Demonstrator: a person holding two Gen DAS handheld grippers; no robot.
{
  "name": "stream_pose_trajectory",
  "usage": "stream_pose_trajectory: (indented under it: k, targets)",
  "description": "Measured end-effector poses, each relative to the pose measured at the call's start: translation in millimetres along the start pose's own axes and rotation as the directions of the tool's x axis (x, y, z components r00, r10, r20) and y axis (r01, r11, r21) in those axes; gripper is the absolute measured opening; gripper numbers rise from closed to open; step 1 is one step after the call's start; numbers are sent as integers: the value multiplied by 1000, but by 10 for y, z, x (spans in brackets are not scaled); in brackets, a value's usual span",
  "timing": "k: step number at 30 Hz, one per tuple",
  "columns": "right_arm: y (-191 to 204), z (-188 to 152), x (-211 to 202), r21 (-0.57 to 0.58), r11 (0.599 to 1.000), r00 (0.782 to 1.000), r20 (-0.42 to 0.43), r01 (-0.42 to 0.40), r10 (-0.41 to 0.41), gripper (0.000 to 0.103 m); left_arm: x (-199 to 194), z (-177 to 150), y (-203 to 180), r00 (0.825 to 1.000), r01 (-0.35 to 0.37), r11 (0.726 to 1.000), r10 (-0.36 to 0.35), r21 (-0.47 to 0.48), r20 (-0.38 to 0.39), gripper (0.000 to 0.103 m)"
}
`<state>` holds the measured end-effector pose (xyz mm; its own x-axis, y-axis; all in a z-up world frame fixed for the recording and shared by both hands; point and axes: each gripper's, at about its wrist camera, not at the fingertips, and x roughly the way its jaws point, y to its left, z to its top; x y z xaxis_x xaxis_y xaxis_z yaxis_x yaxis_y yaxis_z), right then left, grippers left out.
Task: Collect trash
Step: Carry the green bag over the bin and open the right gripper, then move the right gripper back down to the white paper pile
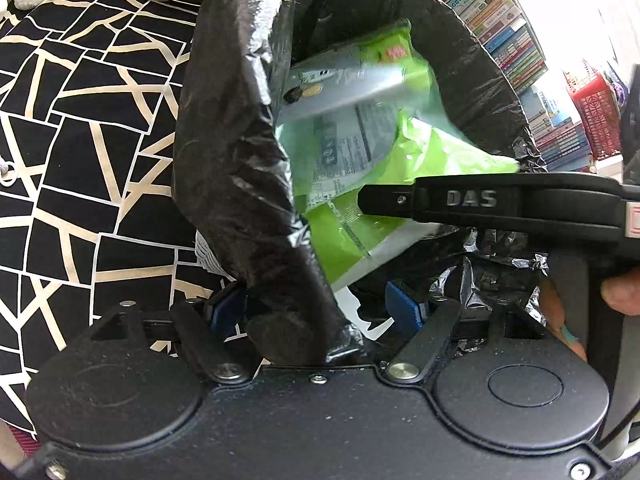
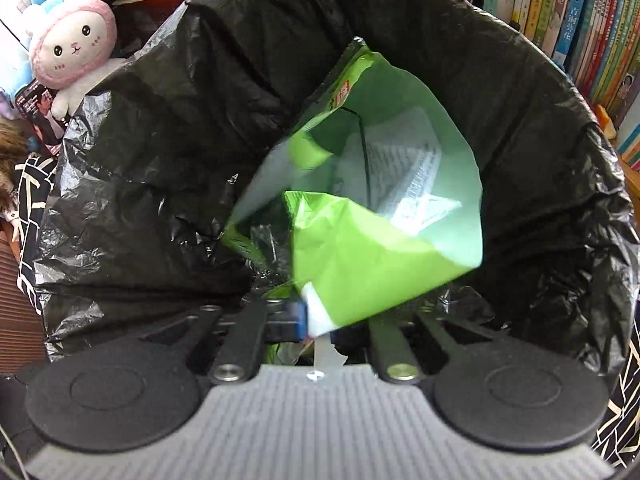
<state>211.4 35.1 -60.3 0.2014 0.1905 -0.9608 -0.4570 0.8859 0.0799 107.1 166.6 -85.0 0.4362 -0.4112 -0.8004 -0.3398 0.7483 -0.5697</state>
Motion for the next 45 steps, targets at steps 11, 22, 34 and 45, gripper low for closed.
stream_pose_trajectory:
  k: [11, 22, 34, 45]
  targets:
    - [-218, -397, -659, -9, 995, 978, 182, -98, 98, 66, -9, -38, -7, 1000, 1, 1000, -1, -1, 9, 75]
    - [-777, -1317, -1360, 30, 983, 818, 559, -181, 134, 85, -16, -45, 17, 1000, 10, 1000, -10, -11, 21, 78]
    - [-1255, -1934, -1379, 100, 979, 729, 682, -180, 64, 95, -32, -70, 69, 999, 29, 999, -27, -26, 40, 81]
    - [-1874, -2589, -787, 338, 940, 737, 647, -49, -194, 103, -41, -83, 86, 998, 38, 999, -36, -34, 49, 83]
